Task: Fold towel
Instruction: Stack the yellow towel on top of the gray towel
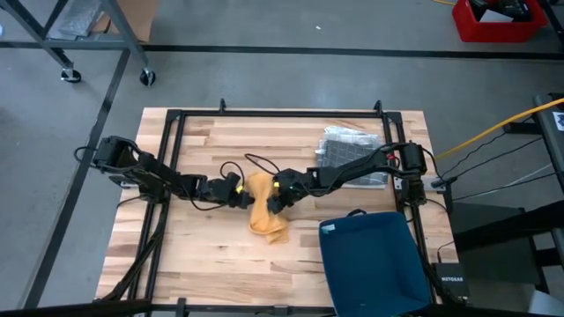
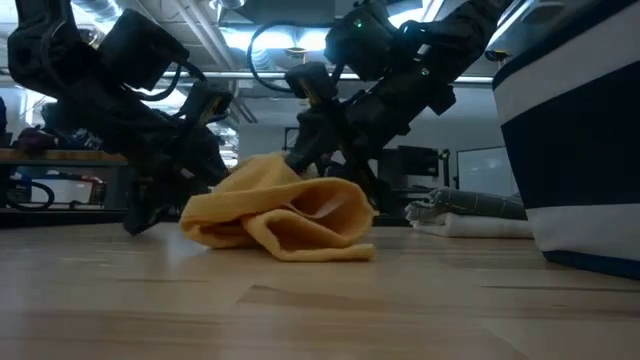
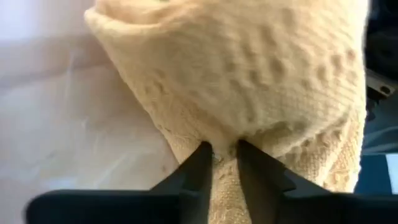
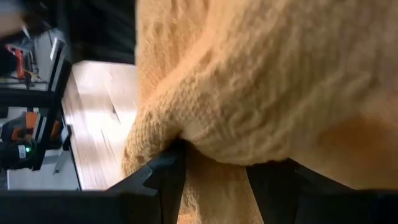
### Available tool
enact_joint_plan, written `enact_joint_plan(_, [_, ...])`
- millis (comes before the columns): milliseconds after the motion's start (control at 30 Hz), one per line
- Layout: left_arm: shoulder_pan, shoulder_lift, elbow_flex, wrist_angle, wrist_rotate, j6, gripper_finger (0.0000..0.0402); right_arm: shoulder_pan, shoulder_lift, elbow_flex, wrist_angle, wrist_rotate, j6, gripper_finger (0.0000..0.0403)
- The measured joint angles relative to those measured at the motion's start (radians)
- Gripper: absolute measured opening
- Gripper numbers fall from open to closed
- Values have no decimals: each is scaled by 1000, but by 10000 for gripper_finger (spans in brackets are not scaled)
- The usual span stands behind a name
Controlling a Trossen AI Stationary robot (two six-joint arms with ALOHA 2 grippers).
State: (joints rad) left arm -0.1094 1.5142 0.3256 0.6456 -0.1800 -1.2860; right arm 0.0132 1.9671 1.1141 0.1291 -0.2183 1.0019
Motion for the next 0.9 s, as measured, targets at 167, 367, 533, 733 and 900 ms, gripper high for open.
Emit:
enact_joint_plan(167, [14, 2, -1, 123, -2, 136, 8, 0, 0, 0, 48, 36, 0, 165])
enact_joint_plan(367, [48, 1, 10, 174, -1, 195, 10, 0, 0, 0, 106, 60, 16, 165])
enact_joint_plan(533, [55, 1, 35, 170, -4, 238, 4, 0, 0, 0, 106, 120, 19, 165])
enact_joint_plan(733, [63, 1, 84, 164, -3, 353, 2, 4, -1, -1, 106, 218, 13, 165])
enact_joint_plan(900, [105, -2, 110, 132, 10, 373, 4, 19, -20, -2, 94, 324, 12, 165])
